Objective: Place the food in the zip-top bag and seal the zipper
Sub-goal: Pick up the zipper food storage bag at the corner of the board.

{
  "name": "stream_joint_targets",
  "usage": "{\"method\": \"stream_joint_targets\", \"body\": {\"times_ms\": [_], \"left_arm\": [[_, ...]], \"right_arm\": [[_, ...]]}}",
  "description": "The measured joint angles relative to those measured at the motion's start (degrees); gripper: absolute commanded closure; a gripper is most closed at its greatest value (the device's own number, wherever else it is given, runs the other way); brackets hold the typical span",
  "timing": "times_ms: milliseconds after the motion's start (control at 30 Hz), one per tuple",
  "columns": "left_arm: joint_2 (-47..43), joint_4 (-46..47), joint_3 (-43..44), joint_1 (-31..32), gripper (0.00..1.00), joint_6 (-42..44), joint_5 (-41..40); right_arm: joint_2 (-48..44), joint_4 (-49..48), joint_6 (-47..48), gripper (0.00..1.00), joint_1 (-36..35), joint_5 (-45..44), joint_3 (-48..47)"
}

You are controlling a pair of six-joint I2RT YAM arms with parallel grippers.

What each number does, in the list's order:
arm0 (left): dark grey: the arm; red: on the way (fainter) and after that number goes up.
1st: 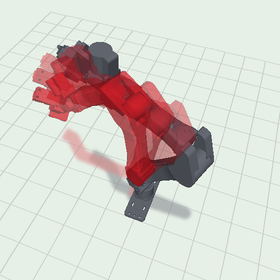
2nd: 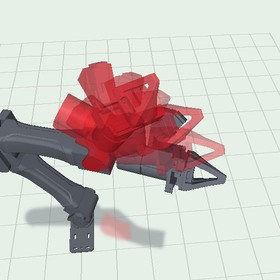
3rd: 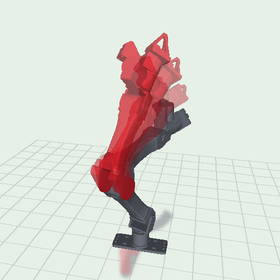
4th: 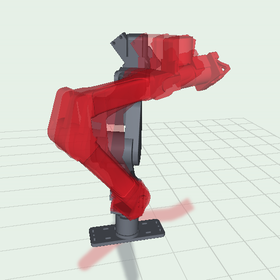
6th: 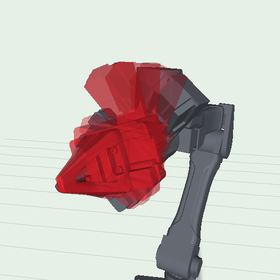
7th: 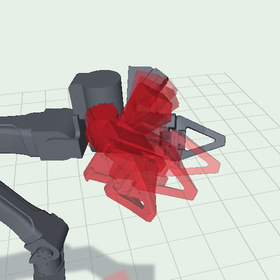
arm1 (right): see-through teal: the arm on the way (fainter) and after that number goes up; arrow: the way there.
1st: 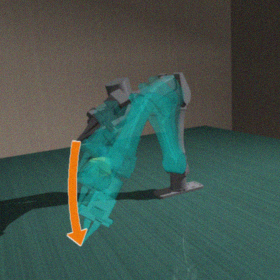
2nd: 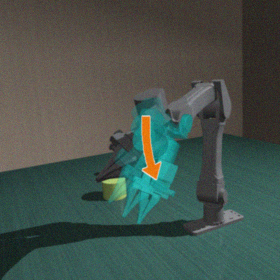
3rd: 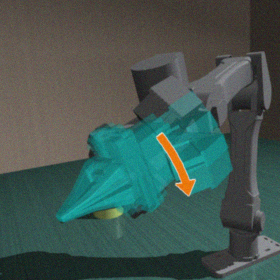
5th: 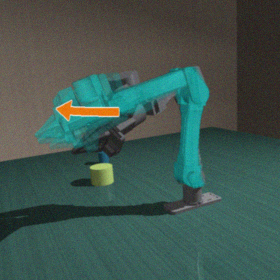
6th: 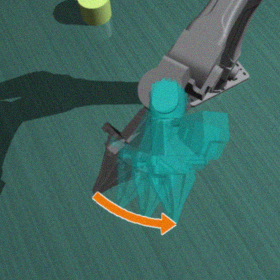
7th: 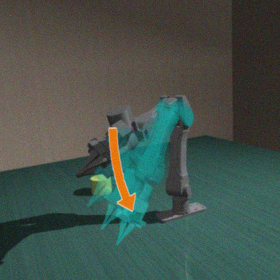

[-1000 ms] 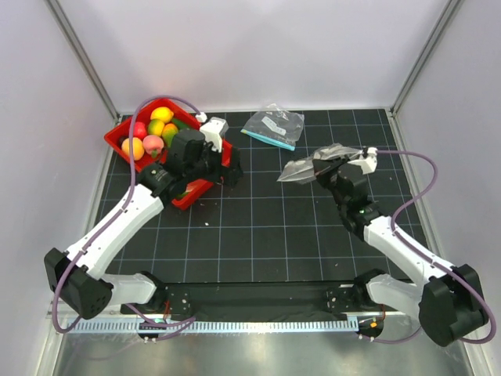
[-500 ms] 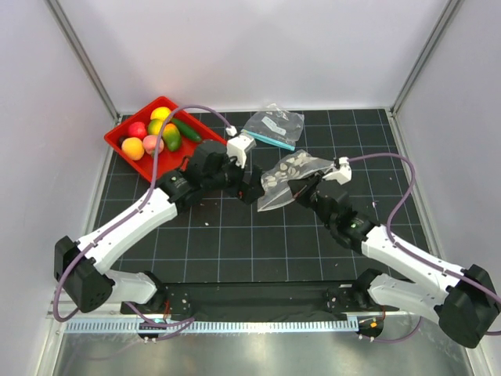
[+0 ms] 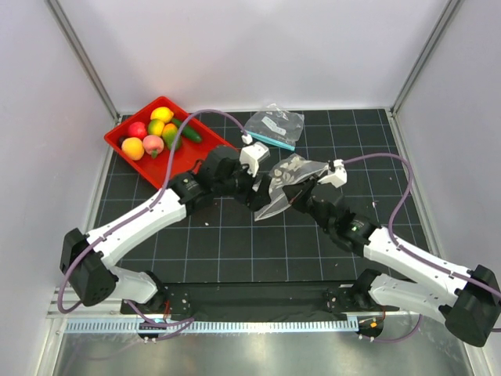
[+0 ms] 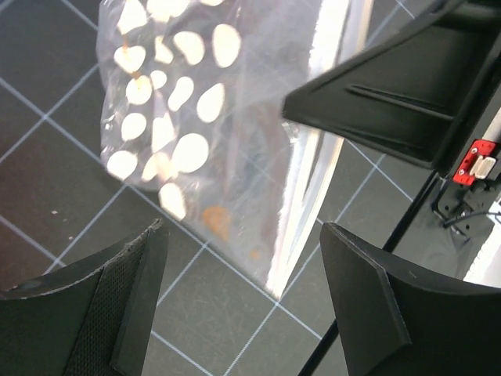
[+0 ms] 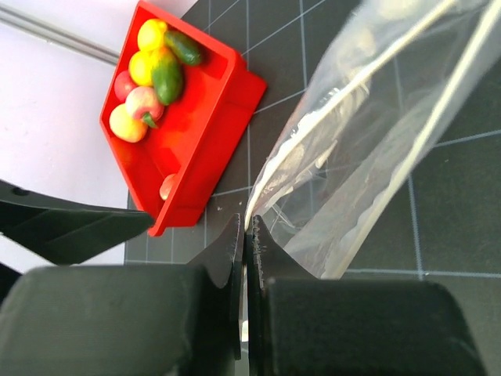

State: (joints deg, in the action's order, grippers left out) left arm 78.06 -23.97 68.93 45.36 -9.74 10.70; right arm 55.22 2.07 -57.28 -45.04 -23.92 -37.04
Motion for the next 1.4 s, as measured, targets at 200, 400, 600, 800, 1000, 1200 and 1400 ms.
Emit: {"method": "stream_joint_targets", "body": {"times_ms": [200,400,600,800,1000,1200,1400], "left_arm": [[2.10,-0.20,0.00,2.19,0.21,1.25,-0.04],[2.93,-0.24,0.00,3.02,0.31,1.66,-1.40],[4.76,-0.26,0.00,4.44,0.37,2.69,-3.21],[5.14,-0.26,0.00,5.20,0.57,3.19,-5.18],[5.27,-0.31,0.02,5.27,0.99,3.74,-5.75],[5.79,-0.83,0.15,5.35,1.00,3.74,-7.52],[7.13,-2.29,1.09,5.35,1.00,2.47,-9.18]], "right_arm": [[0.76,0.79,-1.92,0.99,-2.05,-0.66,-1.16],[3.52,1.95,-3.65,0.99,-3.87,-1.11,-2.38],[4.17,3.04,-4.81,0.99,-5.31,-1.75,-3.23],[4.15,3.58,-5.75,0.99,-5.49,-2.08,-3.91],[3.76,3.85,-6.05,0.91,-5.49,-2.27,-3.91],[2.05,5.46,-5.05,0.49,-5.53,-3.13,-3.91],[-2.38,8.66,-2.67,0.48,-5.53,-4.66,-3.91]]}}
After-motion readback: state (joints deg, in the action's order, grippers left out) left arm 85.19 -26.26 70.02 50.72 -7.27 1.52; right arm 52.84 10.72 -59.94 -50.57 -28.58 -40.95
